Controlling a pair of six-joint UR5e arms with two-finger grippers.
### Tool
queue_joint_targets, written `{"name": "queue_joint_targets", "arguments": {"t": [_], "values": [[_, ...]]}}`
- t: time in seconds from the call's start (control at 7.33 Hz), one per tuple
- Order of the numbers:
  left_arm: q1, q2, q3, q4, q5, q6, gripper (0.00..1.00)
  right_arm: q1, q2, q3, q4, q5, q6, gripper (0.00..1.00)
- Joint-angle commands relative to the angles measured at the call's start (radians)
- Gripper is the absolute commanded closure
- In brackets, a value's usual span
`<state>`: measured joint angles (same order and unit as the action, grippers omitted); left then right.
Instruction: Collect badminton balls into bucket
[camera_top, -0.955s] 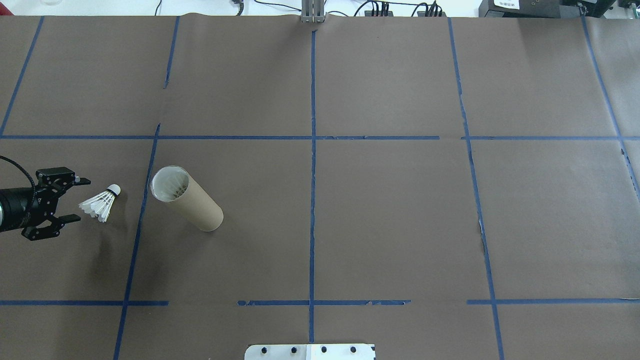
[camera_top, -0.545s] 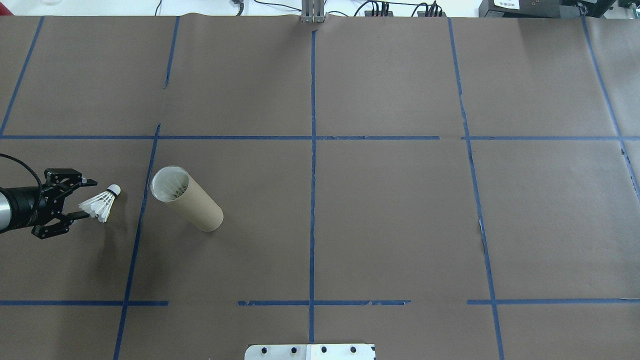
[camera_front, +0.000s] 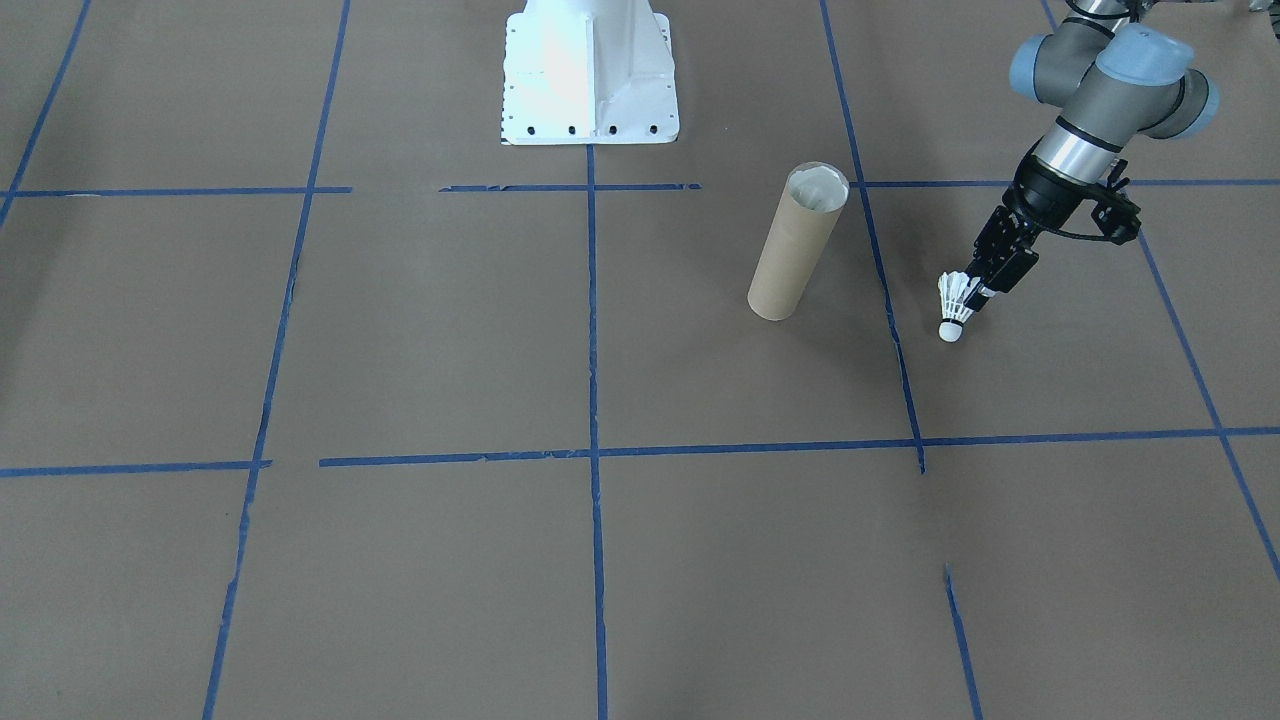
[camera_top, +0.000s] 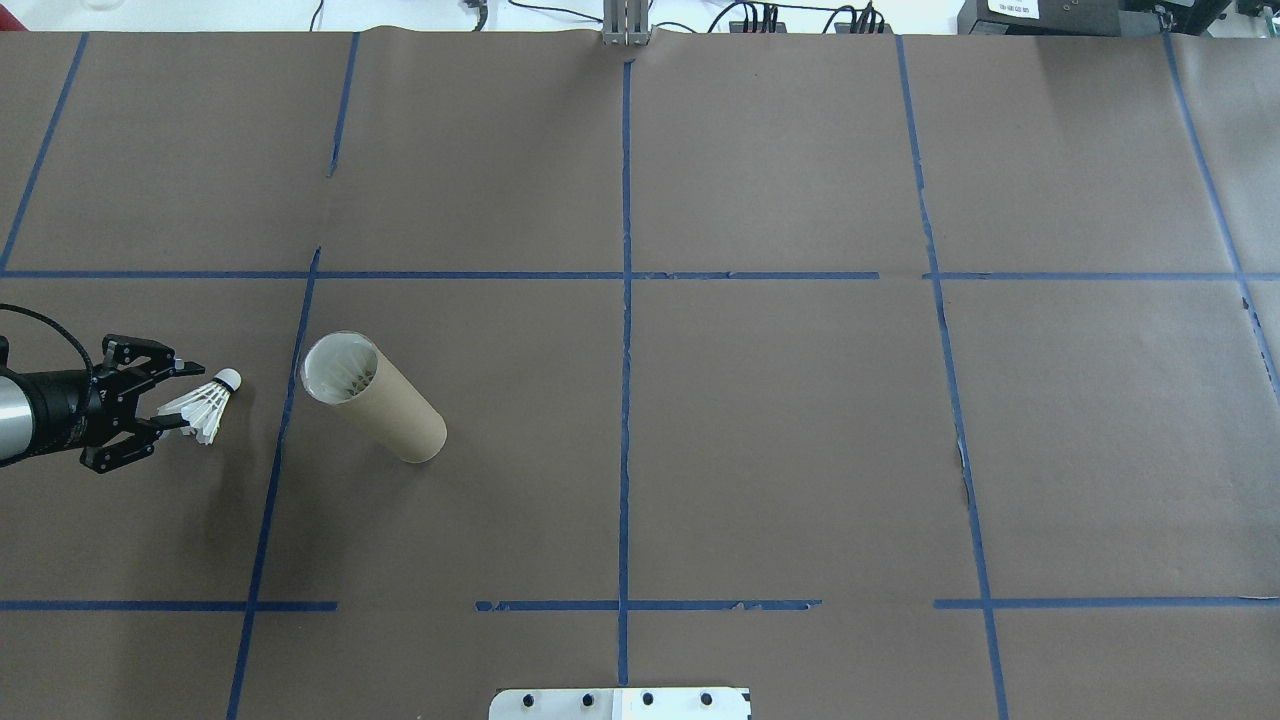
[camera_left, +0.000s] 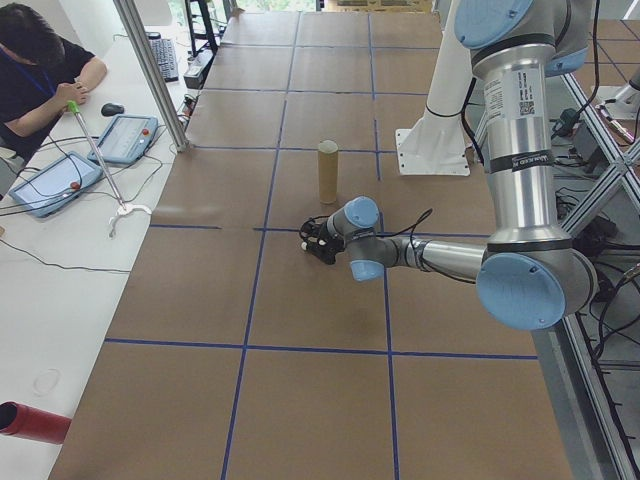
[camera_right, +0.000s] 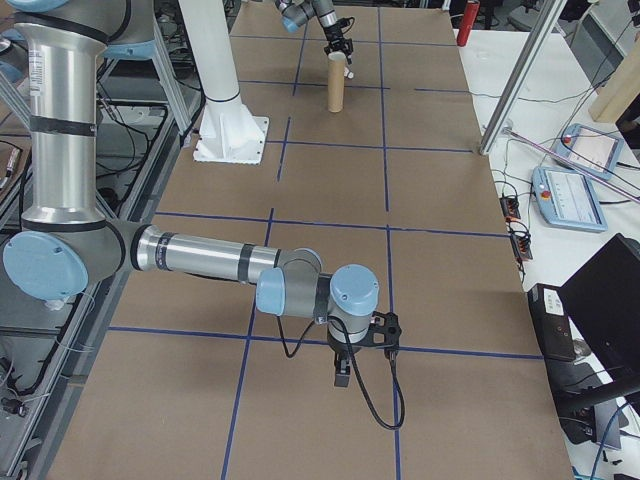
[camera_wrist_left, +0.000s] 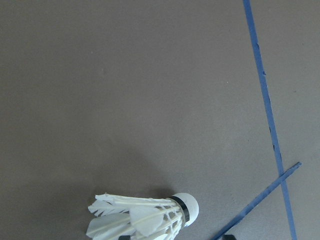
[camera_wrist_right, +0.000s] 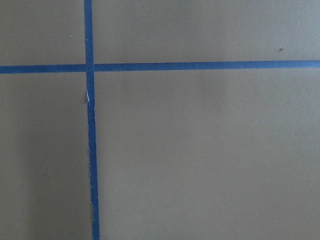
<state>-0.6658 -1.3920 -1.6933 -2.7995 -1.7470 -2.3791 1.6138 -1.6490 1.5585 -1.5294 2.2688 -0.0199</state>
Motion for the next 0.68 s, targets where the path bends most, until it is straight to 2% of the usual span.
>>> {"name": "queue_joint_targets", "arguments": {"t": [0.0, 0.27, 0.41, 0.55], "values": [[0.000, -0.008, 0.015, 0.000, 0.000, -0.003, 0.44, 0.000, 0.000, 0.000, 0.000, 0.000, 0.000, 0.00], [0.000, -0.010, 0.023, 0.000, -0.005, -0.002, 0.48, 0.000, 0.000, 0.000, 0.000, 0.000, 0.000, 0.00], [0.000, -0.010, 0.021, -0.002, -0.003, -0.003, 0.54, 0.000, 0.000, 0.000, 0.000, 0.000, 0.000, 0.00], [0.000, -0.009, 0.020, -0.002, -0.002, -0.003, 0.67, 0.000, 0.000, 0.000, 0.000, 0.000, 0.000, 0.00]]}}
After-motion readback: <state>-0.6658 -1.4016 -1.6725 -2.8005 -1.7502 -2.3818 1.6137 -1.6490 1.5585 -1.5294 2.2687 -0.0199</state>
